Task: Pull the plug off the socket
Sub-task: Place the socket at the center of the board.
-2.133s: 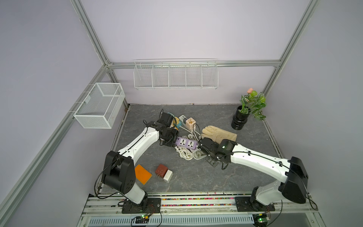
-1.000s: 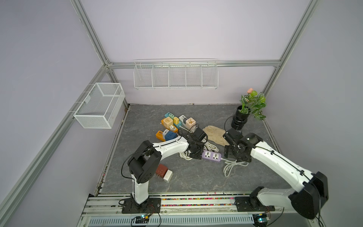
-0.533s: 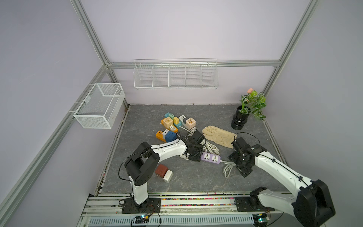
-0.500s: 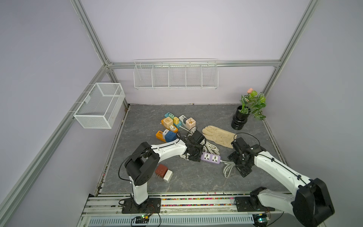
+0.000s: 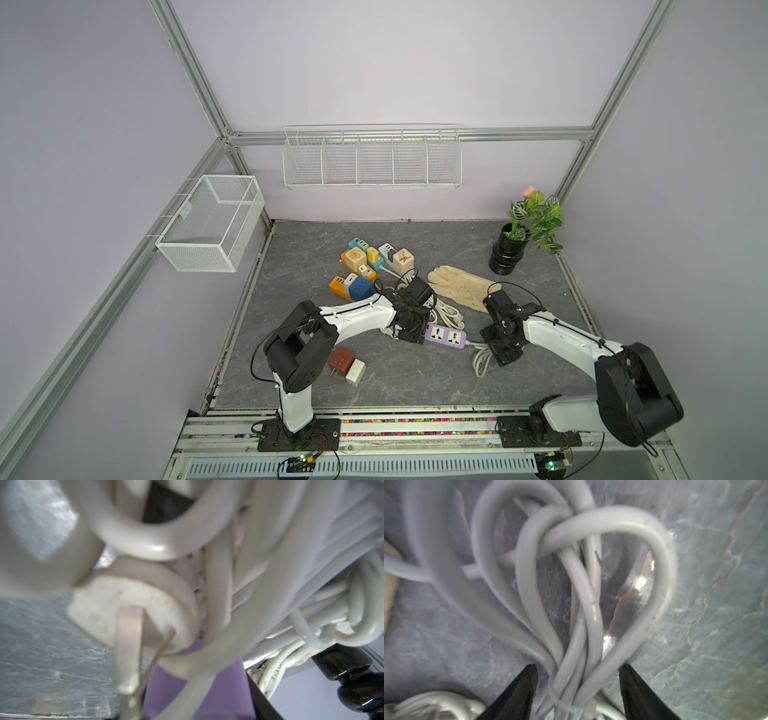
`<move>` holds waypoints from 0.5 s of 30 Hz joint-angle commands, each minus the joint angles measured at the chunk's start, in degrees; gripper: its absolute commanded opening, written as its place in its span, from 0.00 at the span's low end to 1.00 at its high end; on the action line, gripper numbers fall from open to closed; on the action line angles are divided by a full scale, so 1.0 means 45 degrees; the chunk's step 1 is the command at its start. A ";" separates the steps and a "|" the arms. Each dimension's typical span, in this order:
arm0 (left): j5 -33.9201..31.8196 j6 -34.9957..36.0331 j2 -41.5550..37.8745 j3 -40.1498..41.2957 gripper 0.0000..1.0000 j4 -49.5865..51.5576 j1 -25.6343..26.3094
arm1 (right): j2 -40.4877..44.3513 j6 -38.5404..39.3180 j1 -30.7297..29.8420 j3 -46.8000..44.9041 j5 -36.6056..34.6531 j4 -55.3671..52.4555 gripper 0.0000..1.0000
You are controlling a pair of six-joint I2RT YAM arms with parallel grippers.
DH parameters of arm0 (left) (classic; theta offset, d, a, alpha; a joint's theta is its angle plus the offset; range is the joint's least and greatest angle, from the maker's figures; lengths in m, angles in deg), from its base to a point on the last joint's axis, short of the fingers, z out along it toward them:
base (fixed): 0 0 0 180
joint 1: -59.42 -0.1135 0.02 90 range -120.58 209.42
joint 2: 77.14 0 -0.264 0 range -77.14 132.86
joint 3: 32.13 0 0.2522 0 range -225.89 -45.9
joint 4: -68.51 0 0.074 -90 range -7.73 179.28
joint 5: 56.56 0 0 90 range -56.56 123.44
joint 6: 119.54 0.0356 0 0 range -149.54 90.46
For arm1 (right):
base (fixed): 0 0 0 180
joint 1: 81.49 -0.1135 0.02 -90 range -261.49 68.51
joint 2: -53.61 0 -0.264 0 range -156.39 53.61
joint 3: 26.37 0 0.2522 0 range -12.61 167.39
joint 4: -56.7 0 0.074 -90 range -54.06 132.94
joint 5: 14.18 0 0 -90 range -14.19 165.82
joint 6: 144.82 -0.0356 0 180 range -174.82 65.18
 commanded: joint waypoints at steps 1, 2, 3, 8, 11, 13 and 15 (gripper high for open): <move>0.0469 -0.0381 0.0064 0.0140 0.68 0.0492 0.0152 | -0.0192 -0.0093 0.0067 0.0148 -0.0295 -0.0616 0.49; 0.0520 -0.0364 0.0059 0.0127 0.76 0.0458 0.0158 | -0.0184 0.0004 0.0098 0.0248 -0.0535 -0.0905 0.44; 0.0558 -0.0333 0.0066 0.0071 0.82 0.0472 0.0160 | -0.0184 0.0144 0.0125 0.0361 -0.0738 -0.1208 0.39; 0.0660 -0.0127 -0.0056 -0.0147 0.99 0.0726 0.0152 | -0.0806 0.2046 0.0490 0.1582 -0.1908 -0.3139 0.19; 0.0603 -0.0074 -0.0329 -0.0219 1.00 0.0946 0.0159 | -0.1101 0.3034 0.0784 0.2212 -0.2736 -0.4649 0.14; 0.0452 0.0022 -0.0582 -0.0367 0.98 0.1208 0.0147 | -0.0944 0.3505 0.1094 0.2271 -0.3227 -0.5057 0.14; 0.0247 0.0208 -0.0846 -0.0611 0.95 0.1668 0.0113 | -0.0606 0.3960 0.1582 0.2159 -0.3516 -0.5289 0.13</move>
